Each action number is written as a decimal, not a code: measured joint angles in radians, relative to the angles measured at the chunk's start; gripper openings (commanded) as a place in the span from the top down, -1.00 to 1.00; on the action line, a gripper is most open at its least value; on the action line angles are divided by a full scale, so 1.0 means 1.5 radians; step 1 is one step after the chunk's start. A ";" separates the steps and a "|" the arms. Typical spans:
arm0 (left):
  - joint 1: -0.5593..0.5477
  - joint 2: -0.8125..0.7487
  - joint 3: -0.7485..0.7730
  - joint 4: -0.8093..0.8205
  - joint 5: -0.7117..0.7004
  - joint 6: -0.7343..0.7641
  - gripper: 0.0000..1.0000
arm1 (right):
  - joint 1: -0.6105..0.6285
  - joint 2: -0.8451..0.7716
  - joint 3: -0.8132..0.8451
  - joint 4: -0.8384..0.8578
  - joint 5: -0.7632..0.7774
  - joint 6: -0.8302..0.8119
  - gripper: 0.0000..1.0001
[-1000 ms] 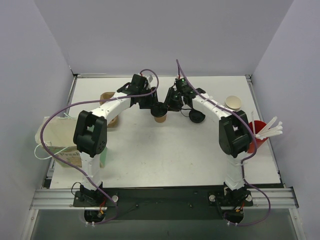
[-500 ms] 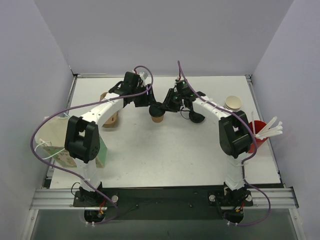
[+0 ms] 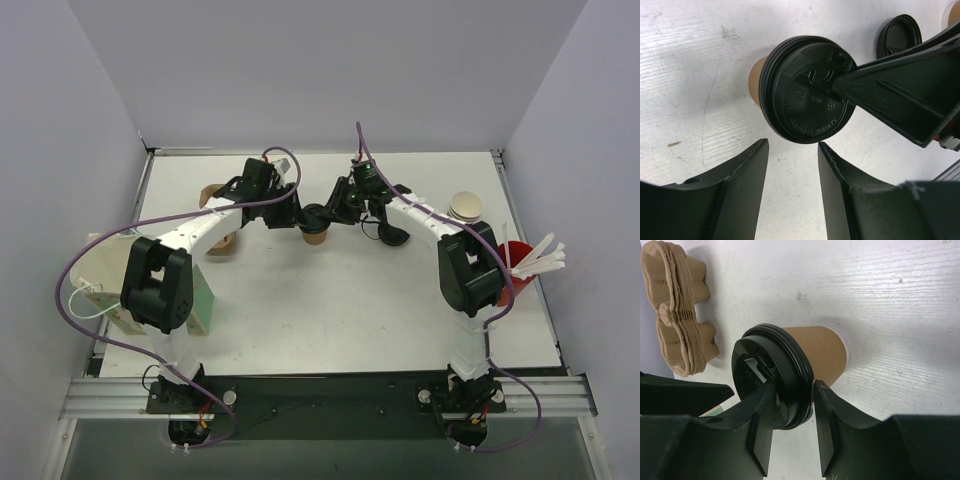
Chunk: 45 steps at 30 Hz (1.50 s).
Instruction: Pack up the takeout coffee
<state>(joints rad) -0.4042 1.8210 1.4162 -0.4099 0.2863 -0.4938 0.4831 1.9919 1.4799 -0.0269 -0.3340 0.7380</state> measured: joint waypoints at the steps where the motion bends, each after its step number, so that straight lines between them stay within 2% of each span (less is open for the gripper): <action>1: 0.000 0.000 -0.005 0.002 0.001 0.000 -0.08 | 0.000 0.000 -0.001 0.001 0.000 0.000 0.41; 26: 0.000 0.019 -0.007 0.007 -0.021 -0.005 -0.08 | 0.000 -0.008 -0.020 0.023 0.000 0.002 0.38; 34: -0.005 0.050 0.028 0.005 -0.041 -0.007 -0.08 | 0.000 -0.009 -0.021 0.025 -0.002 0.002 0.38; 45: -0.017 0.059 0.055 -0.026 -0.084 0.004 -0.08 | 0.000 -0.010 -0.027 0.027 -0.007 0.002 0.24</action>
<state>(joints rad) -0.4290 1.9099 1.4994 -0.4488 0.1604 -0.4873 0.4828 1.9766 1.4395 0.0143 -0.3450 0.7403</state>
